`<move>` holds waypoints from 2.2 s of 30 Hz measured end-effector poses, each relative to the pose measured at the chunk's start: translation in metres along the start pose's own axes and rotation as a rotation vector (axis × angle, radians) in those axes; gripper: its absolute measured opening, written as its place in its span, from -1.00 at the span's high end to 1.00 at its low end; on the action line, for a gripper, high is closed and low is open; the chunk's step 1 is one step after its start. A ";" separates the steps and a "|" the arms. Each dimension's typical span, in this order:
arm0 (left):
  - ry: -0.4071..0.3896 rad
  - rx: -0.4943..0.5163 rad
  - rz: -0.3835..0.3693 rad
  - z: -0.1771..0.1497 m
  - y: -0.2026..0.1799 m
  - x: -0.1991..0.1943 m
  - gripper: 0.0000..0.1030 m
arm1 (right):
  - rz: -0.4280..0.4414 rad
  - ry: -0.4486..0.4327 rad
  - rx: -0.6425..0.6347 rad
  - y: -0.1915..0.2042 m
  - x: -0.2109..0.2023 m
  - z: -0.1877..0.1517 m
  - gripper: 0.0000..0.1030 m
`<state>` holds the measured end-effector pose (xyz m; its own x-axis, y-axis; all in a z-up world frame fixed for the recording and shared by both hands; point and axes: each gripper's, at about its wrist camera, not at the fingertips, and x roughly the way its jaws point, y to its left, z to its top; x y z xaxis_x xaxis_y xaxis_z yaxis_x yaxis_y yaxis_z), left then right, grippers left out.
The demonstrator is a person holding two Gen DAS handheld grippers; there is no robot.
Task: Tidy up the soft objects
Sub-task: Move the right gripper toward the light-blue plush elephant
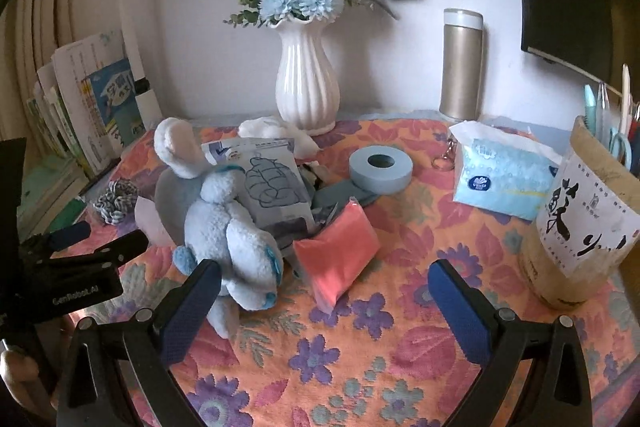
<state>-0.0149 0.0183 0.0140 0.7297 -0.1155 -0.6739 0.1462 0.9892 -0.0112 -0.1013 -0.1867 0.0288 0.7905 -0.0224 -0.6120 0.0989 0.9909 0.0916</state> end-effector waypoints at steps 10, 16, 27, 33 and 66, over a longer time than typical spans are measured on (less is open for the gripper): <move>0.003 -0.015 -0.004 0.000 0.003 0.000 -0.97 | -0.047 -0.030 -0.076 0.017 -0.007 -0.003 -1.00; 0.008 -0.003 0.001 0.000 0.001 0.001 -0.97 | -0.044 -0.023 -0.073 0.015 -0.006 -0.002 -1.00; 0.018 0.003 0.006 0.000 0.000 0.002 -0.97 | -0.041 -0.011 -0.066 0.015 -0.004 -0.002 -1.00; 0.018 0.003 0.005 0.000 0.000 0.002 -0.97 | -0.042 -0.007 -0.071 0.015 -0.003 -0.003 -1.00; 0.019 0.004 0.006 0.000 0.000 0.002 -0.97 | -0.033 0.003 -0.073 0.018 -0.002 -0.003 -1.00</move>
<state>-0.0128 0.0177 0.0127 0.7179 -0.1080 -0.6878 0.1444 0.9895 -0.0046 -0.1031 -0.1685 0.0294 0.7858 -0.0550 -0.6160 0.0805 0.9967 0.0137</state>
